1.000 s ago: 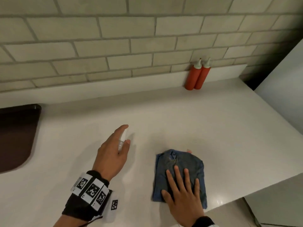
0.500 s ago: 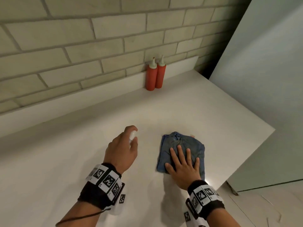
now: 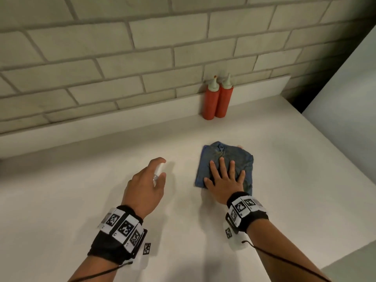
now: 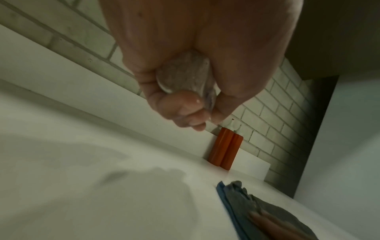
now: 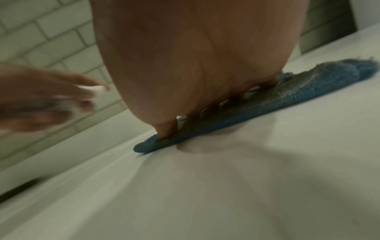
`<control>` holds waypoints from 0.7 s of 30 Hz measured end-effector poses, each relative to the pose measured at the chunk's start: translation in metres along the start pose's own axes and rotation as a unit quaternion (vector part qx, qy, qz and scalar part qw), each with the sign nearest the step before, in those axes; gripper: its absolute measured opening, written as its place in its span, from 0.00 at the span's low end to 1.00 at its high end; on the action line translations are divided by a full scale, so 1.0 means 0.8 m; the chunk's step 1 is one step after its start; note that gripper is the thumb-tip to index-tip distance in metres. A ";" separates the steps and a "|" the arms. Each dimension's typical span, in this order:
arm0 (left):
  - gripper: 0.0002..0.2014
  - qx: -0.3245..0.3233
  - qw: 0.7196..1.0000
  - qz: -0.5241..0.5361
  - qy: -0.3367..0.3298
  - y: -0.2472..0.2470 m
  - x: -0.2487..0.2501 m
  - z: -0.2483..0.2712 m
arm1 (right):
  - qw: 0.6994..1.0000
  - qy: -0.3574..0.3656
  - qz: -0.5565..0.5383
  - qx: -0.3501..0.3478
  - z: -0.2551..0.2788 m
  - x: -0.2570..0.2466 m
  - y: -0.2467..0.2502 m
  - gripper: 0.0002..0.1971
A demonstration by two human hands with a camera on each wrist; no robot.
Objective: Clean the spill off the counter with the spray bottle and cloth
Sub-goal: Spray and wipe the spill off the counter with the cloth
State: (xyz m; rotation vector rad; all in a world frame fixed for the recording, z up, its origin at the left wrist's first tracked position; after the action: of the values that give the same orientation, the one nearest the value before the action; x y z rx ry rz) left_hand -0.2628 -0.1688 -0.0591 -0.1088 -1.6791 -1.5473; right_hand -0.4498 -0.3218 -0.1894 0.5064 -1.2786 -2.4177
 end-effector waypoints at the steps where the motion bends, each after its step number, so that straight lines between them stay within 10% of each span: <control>1: 0.16 0.004 1.000 0.003 0.005 -0.001 0.000 -0.003 | 0.999 0.026 0.015 0.012 0.016 -0.007 -0.011 0.35; 7: 0.18 0.012 1.000 0.016 0.005 -0.016 0.006 -0.022 | 0.992 0.099 0.057 0.053 0.106 -0.011 -0.071 0.33; 16: 0.24 0.058 0.996 0.028 0.061 0.016 -0.059 -0.028 | 0.997 0.063 0.040 0.005 -0.056 -0.079 0.018 0.35; 21: 0.26 0.107 0.990 0.034 0.082 0.059 -0.097 -0.037 | 0.989 0.124 0.077 -0.006 -0.019 -0.144 -0.012 0.39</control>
State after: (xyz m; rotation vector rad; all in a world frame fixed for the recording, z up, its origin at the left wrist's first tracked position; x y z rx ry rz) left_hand -0.1701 -0.1478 -0.0722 0.0714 -1.6793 -1.2823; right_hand -0.3433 -0.2734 -0.1892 0.6569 -1.1524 -2.1573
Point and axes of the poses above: each hand's wrist, its own z-axis away from the middle knuckle, its own y-axis out of the back of the hand, x = y × z, the point moved 10 cm from there along -z, towards the middle knuckle, and after that the axes turned 4 degrees about -x, right-handed, at the moved point
